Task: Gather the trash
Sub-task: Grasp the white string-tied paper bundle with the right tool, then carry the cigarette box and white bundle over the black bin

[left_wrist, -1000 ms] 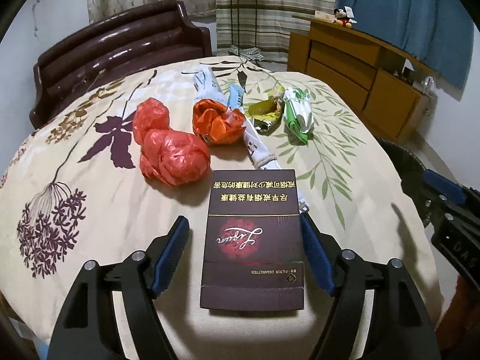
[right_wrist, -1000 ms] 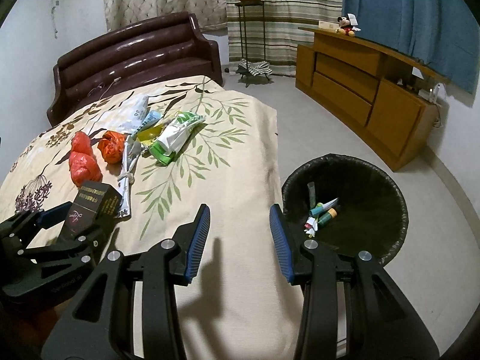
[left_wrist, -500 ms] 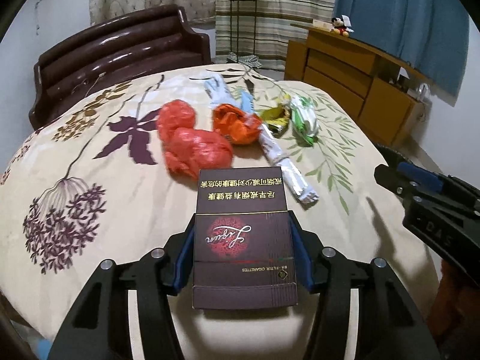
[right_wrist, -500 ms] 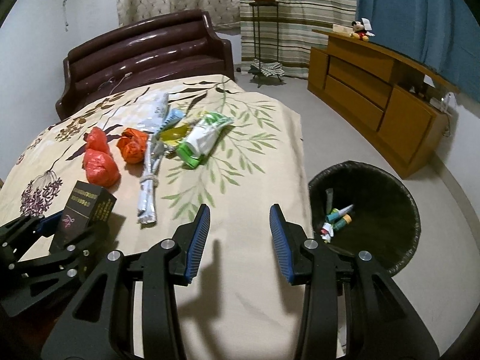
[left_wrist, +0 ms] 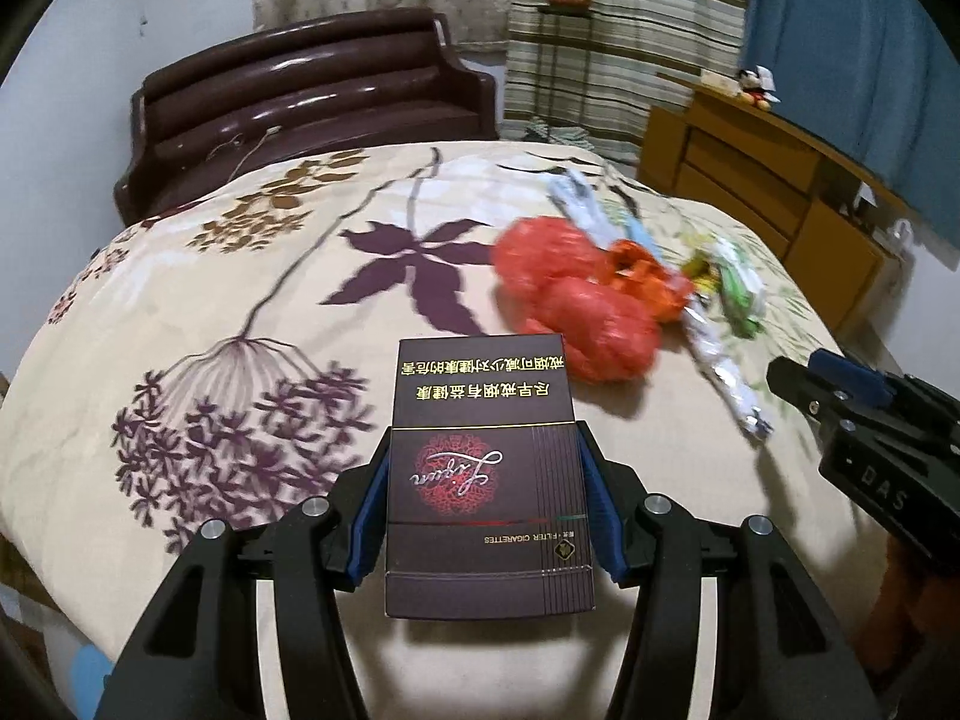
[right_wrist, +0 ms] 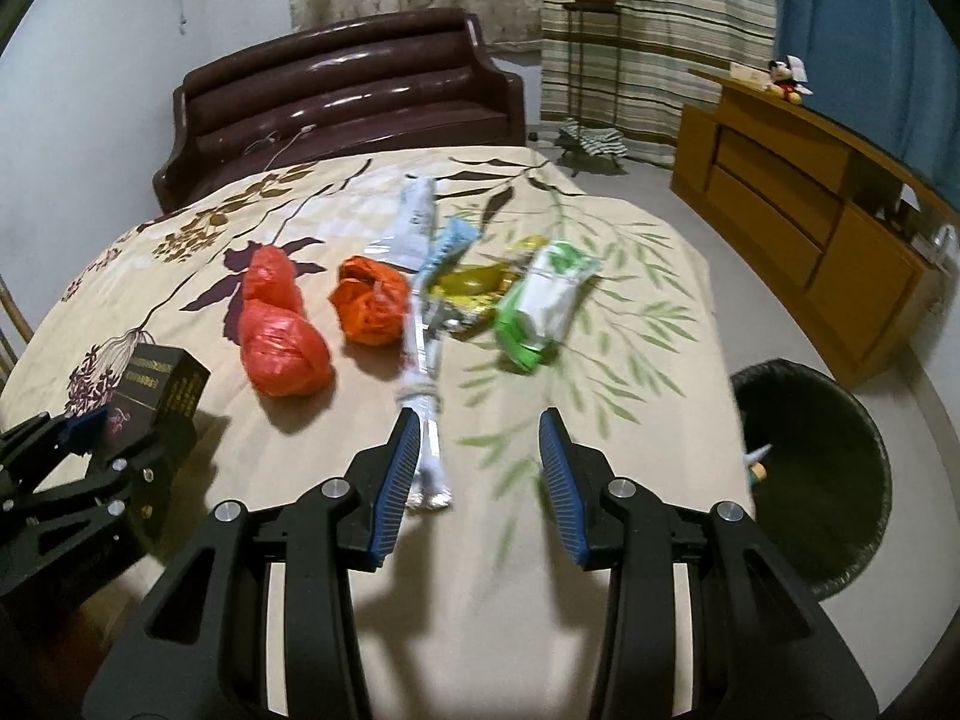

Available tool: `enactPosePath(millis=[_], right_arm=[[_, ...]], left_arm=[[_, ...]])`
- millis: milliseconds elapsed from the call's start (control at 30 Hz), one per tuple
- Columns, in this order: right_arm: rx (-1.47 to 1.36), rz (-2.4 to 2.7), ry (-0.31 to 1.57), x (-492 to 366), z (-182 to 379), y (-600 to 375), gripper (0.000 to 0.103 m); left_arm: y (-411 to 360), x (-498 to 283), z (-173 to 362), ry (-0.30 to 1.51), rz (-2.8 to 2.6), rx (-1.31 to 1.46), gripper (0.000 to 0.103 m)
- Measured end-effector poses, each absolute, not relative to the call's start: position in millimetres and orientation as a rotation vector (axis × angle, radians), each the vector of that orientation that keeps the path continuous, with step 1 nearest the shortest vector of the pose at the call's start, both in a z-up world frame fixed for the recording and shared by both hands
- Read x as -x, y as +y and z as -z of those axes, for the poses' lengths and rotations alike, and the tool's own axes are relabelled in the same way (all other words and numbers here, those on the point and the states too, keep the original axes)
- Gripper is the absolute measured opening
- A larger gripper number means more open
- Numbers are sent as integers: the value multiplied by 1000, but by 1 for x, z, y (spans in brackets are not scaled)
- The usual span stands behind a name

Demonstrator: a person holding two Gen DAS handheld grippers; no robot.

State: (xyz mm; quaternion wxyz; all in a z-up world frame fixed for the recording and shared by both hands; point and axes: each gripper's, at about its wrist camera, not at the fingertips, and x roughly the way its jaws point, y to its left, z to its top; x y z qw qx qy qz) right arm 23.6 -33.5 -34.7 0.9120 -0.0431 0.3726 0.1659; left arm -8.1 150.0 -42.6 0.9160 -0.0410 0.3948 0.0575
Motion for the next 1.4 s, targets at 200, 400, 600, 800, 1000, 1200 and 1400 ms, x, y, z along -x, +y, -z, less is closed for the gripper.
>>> enactPosePath(millis=[200,400,600,800,1000,1200,1400], right_arm=[[113,-362,798,-37,40,-12,40],[152,-377,841,-44,48,4,36],[193,-375,859,-43,53,9,16],[197,-370,826,-33,46,5,16],[179,-357,788,-22,35,-7,16],[157,-324,750,-17,23,-27,16],[131,-280,728,-18,15,-54,16]], left_arm=[[174,6,41,804,-164,106,55],[191,3,44,811,-180,127,55],[196,1,46,818,-178,141,55],[195,3,45,813,-173,144,55],[186,8,40,798,-152,146,55],[168,10,32,778,-112,146,55],[145,5,25,769,-59,148,55]])
